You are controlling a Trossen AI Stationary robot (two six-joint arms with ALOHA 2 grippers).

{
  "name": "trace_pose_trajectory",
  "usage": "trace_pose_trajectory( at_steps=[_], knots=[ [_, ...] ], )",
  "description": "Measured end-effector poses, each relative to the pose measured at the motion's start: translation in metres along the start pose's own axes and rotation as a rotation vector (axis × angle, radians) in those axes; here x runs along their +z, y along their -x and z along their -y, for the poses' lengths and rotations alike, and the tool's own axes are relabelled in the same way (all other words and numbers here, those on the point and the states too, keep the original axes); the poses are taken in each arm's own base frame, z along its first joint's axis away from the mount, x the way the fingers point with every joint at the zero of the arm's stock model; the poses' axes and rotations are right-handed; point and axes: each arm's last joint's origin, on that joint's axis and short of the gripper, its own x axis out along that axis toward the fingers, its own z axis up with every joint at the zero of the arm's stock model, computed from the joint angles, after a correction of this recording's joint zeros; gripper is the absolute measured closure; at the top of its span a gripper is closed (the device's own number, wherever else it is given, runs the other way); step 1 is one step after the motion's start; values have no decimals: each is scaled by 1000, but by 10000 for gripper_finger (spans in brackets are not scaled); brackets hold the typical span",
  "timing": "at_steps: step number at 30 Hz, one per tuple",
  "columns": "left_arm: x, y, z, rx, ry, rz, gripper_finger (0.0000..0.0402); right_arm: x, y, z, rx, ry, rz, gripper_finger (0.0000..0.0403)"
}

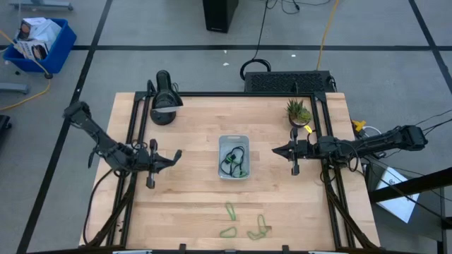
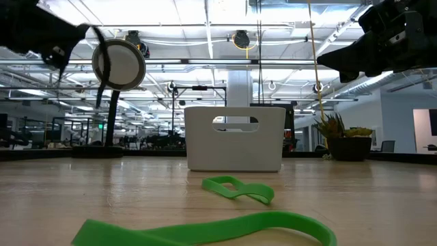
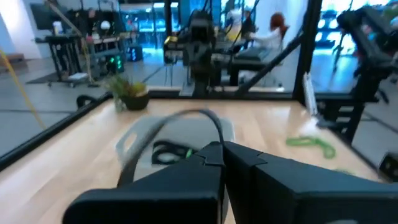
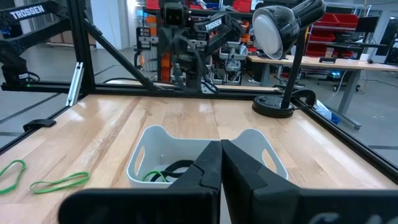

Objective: Pick and place rubber bands into bin
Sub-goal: Put the black rubber band into the gray bin

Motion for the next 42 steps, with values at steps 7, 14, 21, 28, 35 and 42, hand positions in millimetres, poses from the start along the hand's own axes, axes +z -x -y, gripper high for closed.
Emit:
trace_pose_trajectory(
  at_steps=[7,14,21,28,35,42],
  knots=[
    [27,-21,-2,30,-33,7,401,0,0,0,-1,-1,5,403],
    [53,-71,-2,60,-125,-187,401,1,0,0,-2,-2,8,403],
    [56,-144,-14,28,-119,-346,401,1,0,0,-2,-2,7,403],
    [57,-216,-26,-53,-157,-421,401,0,0,0,-1,-1,2,403],
    [40,-257,-49,-62,-123,-515,401,0,0,0,1,0,-2,403],
    [4,-262,-67,-18,-84,-697,401,-2,0,0,2,3,-18,403]
  ],
)
